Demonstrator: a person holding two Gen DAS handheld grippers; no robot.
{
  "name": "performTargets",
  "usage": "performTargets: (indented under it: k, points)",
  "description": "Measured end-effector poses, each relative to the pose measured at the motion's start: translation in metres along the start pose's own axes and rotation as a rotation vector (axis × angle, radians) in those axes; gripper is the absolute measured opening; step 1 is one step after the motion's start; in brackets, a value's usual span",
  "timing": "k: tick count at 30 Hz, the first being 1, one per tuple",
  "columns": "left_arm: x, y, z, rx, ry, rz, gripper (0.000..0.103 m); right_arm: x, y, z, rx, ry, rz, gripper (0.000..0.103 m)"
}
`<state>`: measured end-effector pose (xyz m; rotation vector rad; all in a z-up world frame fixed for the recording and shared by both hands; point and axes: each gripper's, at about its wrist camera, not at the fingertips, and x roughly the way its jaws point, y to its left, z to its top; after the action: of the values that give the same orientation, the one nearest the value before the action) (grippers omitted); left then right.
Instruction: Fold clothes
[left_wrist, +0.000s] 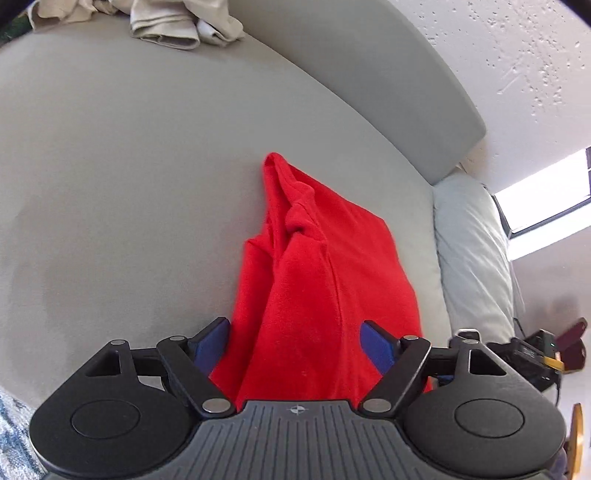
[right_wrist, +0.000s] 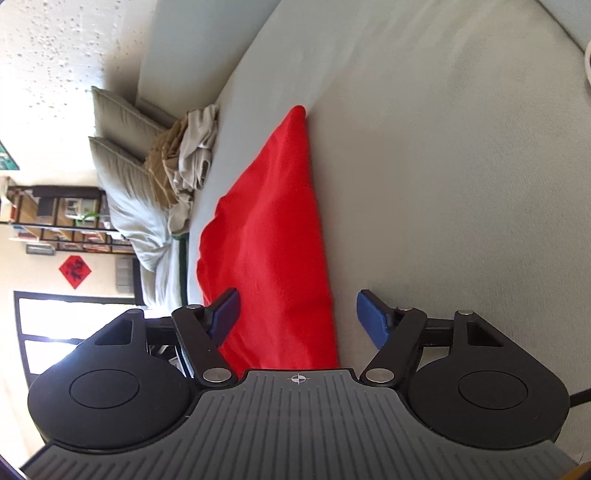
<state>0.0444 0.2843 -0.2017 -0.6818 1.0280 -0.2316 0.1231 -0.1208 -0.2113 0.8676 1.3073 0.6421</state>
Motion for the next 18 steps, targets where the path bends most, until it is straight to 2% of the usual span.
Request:
performTargets:
  k: [2, 4, 9, 12, 14, 15, 16, 17, 18]
  points:
    - [0.008, 0.002, 0.004, 0.003, 0.038, -0.041, 0.073, 0.008, -0.007, 0.01, 0.003, 0.018, 0.032, 0.054]
    - [0.017, 0.003, 0.008, 0.003, 0.069, -0.074, 0.073, 0.015, -0.012, 0.02, 0.01, 0.026, 0.057, 0.05]
    - [0.029, -0.003, 0.015, 0.027, 0.115, -0.105, 0.075, 0.034, -0.006, 0.036, -0.002, 0.038, 0.068, 0.05]
    - [0.038, -0.01, 0.017, 0.046, 0.13, -0.097, 0.075, 0.052, 0.008, 0.04, -0.06, 0.06, 0.049, 0.057]
    - [0.042, -0.014, 0.016, 0.056, 0.126, -0.07, 0.071, 0.06, 0.019, 0.04, -0.111, 0.067, 0.031, 0.064]
    - [0.042, -0.016, 0.015, 0.063, 0.12, -0.043, 0.062, 0.063, 0.025, 0.038, -0.144, 0.064, 0.008, 0.063]
    - [0.042, -0.018, 0.014, 0.071, 0.118, -0.009, 0.053, 0.064, 0.03, 0.036, -0.178, 0.058, -0.022, 0.059]
    - [0.041, -0.02, 0.012, 0.072, 0.116, 0.014, 0.051, 0.065, 0.035, 0.033, -0.21, 0.047, -0.057, 0.048]
    - [0.039, -0.02, 0.01, 0.065, 0.108, 0.023, 0.044, 0.063, 0.038, 0.03, -0.235, 0.031, -0.094, 0.041]
